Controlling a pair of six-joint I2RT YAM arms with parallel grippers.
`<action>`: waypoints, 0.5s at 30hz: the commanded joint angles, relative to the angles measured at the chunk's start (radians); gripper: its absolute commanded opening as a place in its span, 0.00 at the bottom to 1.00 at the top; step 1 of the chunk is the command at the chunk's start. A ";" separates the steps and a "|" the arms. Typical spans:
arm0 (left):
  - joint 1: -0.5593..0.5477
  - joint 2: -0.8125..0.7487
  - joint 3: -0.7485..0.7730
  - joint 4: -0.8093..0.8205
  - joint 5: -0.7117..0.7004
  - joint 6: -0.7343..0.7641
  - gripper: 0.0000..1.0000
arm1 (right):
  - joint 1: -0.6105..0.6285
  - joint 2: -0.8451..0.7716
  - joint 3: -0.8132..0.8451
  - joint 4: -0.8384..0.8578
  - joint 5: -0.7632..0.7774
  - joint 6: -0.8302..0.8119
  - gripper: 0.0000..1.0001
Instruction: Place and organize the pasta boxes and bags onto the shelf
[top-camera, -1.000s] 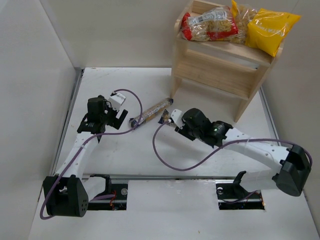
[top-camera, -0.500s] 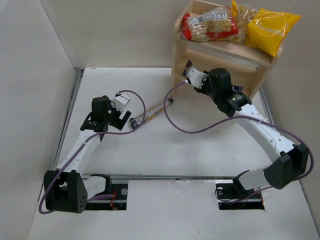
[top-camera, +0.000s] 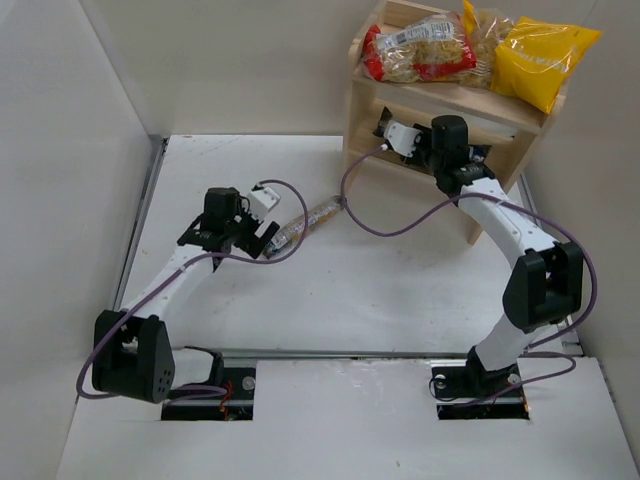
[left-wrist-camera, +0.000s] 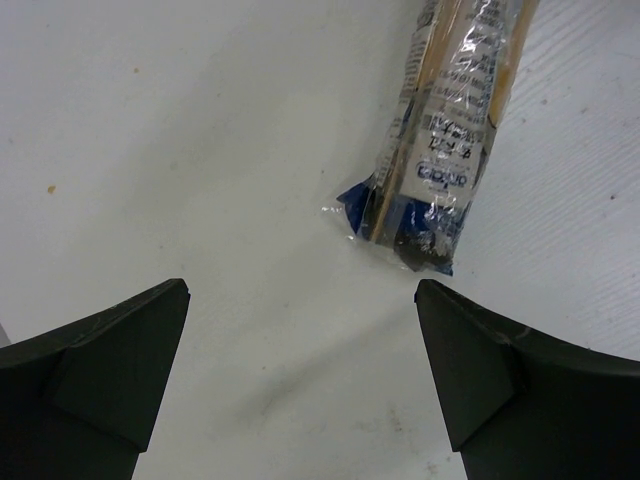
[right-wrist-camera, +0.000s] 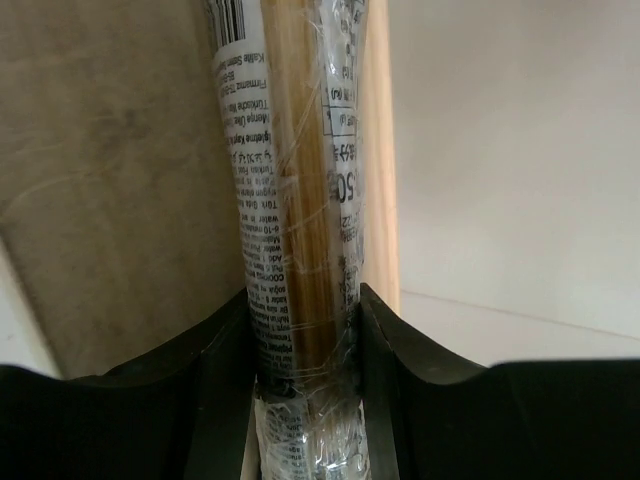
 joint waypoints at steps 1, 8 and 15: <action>-0.037 0.031 0.072 0.005 0.029 0.007 1.00 | -0.004 -0.027 0.037 0.168 -0.065 -0.016 0.20; -0.153 0.152 0.157 -0.088 0.107 0.061 1.00 | 0.004 -0.098 -0.090 0.223 -0.055 0.037 0.94; -0.204 0.365 0.301 -0.073 0.085 0.085 1.00 | 0.065 -0.240 -0.207 0.355 -0.012 0.107 1.00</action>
